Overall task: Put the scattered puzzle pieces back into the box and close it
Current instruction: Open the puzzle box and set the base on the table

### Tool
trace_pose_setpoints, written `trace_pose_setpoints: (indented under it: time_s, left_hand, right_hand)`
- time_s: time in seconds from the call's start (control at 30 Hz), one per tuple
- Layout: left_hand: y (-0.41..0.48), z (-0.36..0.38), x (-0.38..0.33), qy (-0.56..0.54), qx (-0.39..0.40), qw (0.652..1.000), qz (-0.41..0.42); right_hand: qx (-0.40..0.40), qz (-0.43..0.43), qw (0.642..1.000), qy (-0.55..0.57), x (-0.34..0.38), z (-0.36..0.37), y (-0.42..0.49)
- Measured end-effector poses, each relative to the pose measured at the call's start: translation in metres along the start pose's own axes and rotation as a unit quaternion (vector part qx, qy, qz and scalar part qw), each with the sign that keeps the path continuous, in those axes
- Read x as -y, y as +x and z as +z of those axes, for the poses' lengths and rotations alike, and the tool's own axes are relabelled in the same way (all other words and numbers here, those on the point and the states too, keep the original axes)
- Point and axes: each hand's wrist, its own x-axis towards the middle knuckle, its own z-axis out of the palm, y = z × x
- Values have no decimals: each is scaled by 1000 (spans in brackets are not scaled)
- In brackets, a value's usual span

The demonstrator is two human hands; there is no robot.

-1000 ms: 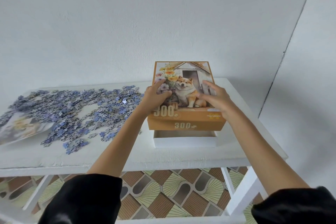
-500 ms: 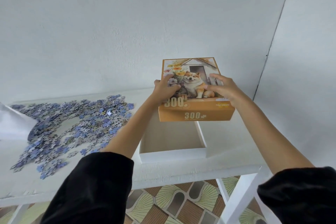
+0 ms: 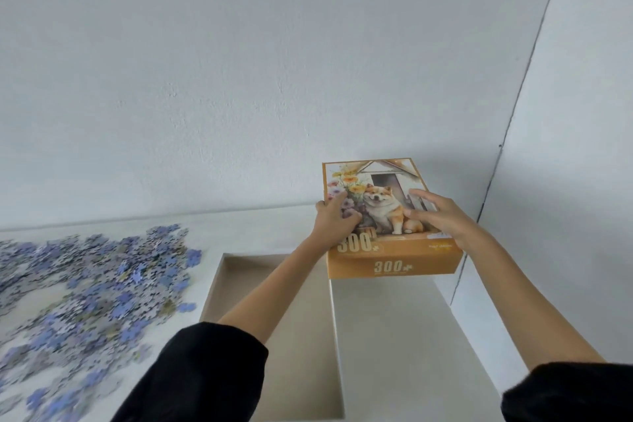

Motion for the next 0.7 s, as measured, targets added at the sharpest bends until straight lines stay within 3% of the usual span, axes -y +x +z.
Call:
trace_pose_setpoints:
  time_s: [0.33, 0.7]
  left_hand:
    - [49, 35, 28, 34, 14, 998, -52]
    - [73, 22, 54, 67, 0, 993, -92]
  right_hand:
    - [46, 19, 999, 7, -47, 13, 61]
    - [62, 0, 998, -14, -45, 46, 81]
